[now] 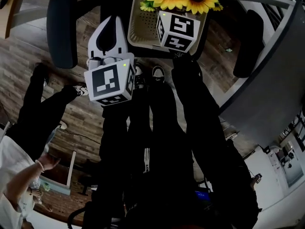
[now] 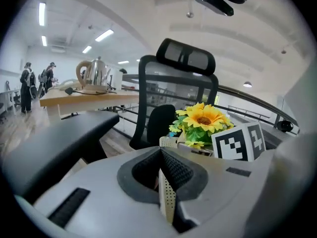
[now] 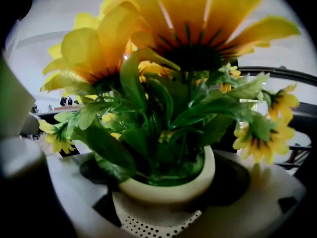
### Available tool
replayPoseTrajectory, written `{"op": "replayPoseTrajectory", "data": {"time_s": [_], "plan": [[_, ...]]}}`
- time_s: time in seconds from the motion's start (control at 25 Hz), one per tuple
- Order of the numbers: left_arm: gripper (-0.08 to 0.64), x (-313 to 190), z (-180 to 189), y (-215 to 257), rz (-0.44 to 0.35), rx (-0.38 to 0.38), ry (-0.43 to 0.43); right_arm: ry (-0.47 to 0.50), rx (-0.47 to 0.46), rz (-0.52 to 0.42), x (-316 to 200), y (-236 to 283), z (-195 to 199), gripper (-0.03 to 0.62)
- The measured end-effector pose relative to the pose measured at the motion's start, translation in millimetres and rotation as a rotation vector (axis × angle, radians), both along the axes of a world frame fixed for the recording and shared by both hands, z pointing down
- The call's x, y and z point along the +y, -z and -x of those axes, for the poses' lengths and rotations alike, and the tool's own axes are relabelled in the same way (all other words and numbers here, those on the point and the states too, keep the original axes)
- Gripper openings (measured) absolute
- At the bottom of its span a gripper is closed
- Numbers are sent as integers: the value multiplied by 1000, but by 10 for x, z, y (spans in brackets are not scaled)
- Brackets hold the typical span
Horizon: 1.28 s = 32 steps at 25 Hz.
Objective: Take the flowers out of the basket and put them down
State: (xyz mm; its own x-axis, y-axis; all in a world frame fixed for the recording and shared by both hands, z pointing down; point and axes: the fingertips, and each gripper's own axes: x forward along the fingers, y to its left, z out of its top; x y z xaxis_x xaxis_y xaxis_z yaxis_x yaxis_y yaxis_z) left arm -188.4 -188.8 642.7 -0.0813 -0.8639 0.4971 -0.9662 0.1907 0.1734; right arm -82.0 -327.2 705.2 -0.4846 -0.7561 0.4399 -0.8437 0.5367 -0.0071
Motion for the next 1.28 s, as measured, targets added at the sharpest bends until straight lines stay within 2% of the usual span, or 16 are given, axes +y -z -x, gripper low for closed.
{"op": "replayPoseTrajectory", "data": {"time_s": [0.32,0.64,0.84,1.08,1.28], "plan": [[0,204,-192,952,-22,9,-2,-36,-46,6,420,1353,-355,529],[0,591,-748,2281,-67,10,-76,-79,-84,-32,1011,2955,-988,529],[0,598,-834,2566,-89,21,-140,-119,-81,-40,1141,3312,-1066,529],[0,902,-1603,3260,-146,13,-256,-203,-77,-70,1689,3999,-1857,529],[0,780,-1644,3308,-157,26,-349,-261,-42,-75,1730,4080,-1870,529]]}}
